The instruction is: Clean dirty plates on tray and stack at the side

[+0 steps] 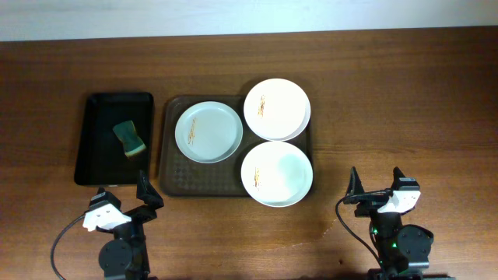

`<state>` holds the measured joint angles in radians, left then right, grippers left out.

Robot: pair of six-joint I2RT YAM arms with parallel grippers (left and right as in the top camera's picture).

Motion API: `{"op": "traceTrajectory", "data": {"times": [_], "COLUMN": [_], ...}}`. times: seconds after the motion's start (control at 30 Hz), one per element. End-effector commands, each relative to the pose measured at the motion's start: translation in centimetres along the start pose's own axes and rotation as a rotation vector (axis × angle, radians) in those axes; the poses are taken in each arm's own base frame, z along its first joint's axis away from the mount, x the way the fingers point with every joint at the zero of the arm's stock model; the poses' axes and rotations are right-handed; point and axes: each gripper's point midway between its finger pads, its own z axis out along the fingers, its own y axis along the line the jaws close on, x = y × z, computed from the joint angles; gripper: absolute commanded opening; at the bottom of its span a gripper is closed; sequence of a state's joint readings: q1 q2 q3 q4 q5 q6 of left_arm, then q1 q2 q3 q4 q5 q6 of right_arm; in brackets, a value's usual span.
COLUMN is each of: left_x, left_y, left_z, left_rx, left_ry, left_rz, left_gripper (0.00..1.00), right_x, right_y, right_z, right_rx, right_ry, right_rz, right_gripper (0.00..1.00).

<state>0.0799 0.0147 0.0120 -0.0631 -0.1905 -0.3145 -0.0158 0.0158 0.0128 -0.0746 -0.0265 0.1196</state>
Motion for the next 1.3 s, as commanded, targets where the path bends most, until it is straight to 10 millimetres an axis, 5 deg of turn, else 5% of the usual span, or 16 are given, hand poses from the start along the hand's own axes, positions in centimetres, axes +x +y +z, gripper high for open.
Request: {"op": "traceTrajectory", "data": {"times": [0.0, 0.57, 0.73, 1.03, 1.27], "left_x": [0.1, 0.1, 0.1, 0.1, -3.6], "left_y": [-0.2, -0.2, -0.2, -0.2, 0.2], "left_z": [0.0, 0.0, 0.0, 0.0, -0.3], "left_rx": [0.013, 0.013, 0.013, 0.016, -0.028], "left_ry": [0.001, 0.001, 0.0, 0.001, -0.157], "left_rz": [0.015, 0.015, 0.015, 0.015, -0.016], "left_gripper": [0.99, 0.99, 0.99, 0.99, 0.99], "right_x": [0.3, 0.2, -1.2, -2.3, -6.8], "right_y": [0.1, -0.4, 2.1, 3.0, 4.2], "right_z": [0.0, 0.0, -0.1, -0.4, -0.2], "right_rx": [-0.004, 0.023, -0.114, -0.164, -0.193], "right_ry": [0.003, 0.0, -0.055, -0.068, 0.006], "right_rz": [-0.008, -0.009, -0.013, 0.044, 0.05], "right_gripper": [0.98, 0.98, 0.98, 0.99, 0.98]}}
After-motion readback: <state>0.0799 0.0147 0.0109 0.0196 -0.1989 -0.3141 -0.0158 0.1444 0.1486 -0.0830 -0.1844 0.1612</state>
